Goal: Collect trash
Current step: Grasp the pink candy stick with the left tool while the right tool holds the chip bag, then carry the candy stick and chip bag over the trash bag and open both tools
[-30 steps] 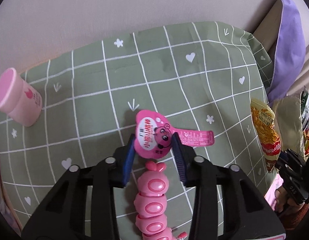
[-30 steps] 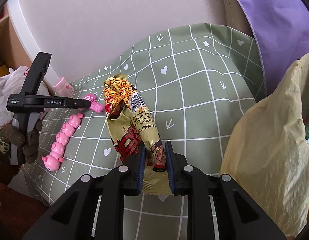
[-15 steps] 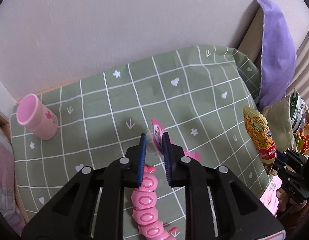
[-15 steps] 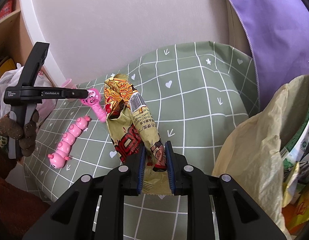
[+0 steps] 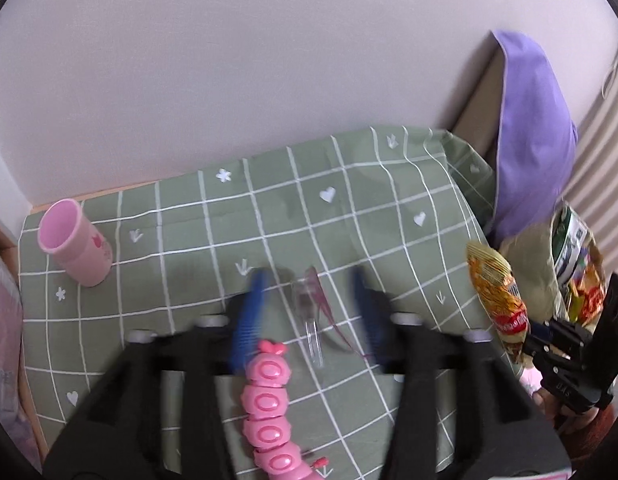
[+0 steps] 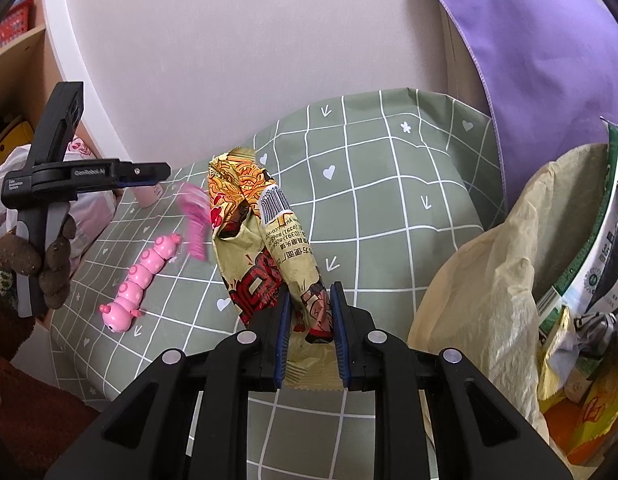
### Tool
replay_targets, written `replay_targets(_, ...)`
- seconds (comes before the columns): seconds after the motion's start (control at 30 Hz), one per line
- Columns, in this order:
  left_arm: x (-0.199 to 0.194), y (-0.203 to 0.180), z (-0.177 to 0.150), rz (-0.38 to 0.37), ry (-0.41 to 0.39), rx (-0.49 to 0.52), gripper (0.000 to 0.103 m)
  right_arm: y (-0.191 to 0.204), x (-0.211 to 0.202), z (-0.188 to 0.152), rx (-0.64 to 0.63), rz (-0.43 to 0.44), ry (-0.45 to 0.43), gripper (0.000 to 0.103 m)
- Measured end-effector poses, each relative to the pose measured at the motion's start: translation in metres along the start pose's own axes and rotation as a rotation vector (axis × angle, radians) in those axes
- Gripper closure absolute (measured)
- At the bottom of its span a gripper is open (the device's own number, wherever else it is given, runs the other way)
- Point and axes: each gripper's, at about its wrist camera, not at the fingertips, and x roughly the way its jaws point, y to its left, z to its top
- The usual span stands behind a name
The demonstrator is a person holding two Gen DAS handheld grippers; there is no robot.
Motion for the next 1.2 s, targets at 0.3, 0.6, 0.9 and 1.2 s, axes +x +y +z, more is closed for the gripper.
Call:
replay_targets(0.3,0.029,0.011,-0.012,0.059,0.108,-0.067,0.043,-0.002,0.002,-0.001,0.027,-0.04,-0.002,0.083)
replay_targets(0.6,0.077,0.012,-0.006,0.213,0.197,-0.129,0.043,0.0,-0.009,0.001,0.036,-0.094,-0.014,0.083)
replay_targets(0.9,0.059,-0.012,0.009,0.194,0.139,-0.03,0.056,-0.002,-0.054,0.018,0.028,-0.131,-0.113,0.083)
replay_targets(1.2,-0.048,-0.109,0.06,0.063,-0.18,0.145,0.056,-0.012,-0.135,0.051,-0.031,-0.24,-0.3,0.083)
